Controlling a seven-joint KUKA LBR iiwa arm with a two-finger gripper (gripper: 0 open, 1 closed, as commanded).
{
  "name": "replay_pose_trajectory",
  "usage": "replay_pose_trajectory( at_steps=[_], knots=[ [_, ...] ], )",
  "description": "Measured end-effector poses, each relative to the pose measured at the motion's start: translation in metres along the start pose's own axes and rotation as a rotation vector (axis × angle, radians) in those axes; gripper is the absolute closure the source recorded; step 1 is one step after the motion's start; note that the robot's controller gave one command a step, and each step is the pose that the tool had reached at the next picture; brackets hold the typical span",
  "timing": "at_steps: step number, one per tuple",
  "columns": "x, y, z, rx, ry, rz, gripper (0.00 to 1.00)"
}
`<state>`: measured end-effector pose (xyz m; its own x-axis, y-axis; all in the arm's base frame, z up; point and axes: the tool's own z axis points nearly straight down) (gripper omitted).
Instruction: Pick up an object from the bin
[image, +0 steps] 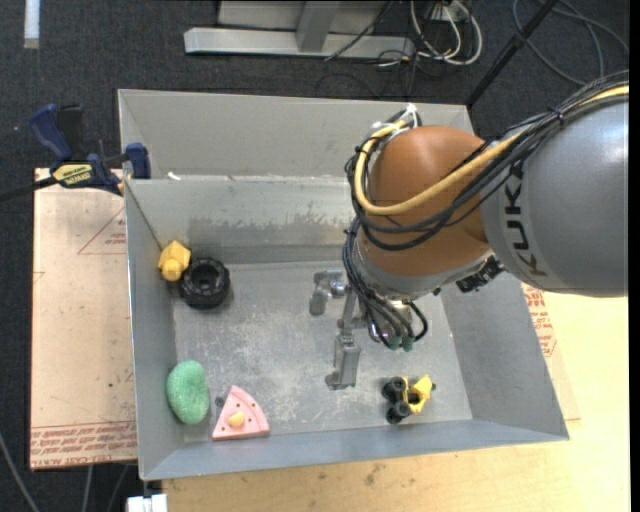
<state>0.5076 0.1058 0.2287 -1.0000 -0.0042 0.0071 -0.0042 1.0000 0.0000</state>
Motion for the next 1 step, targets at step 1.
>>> replay_pose_trajectory(
  at_steps=[1],
  knots=[
    [-0.0013, -0.0006, -0.0044, -0.001, -0.008, 0.004, 0.0]
  ],
)
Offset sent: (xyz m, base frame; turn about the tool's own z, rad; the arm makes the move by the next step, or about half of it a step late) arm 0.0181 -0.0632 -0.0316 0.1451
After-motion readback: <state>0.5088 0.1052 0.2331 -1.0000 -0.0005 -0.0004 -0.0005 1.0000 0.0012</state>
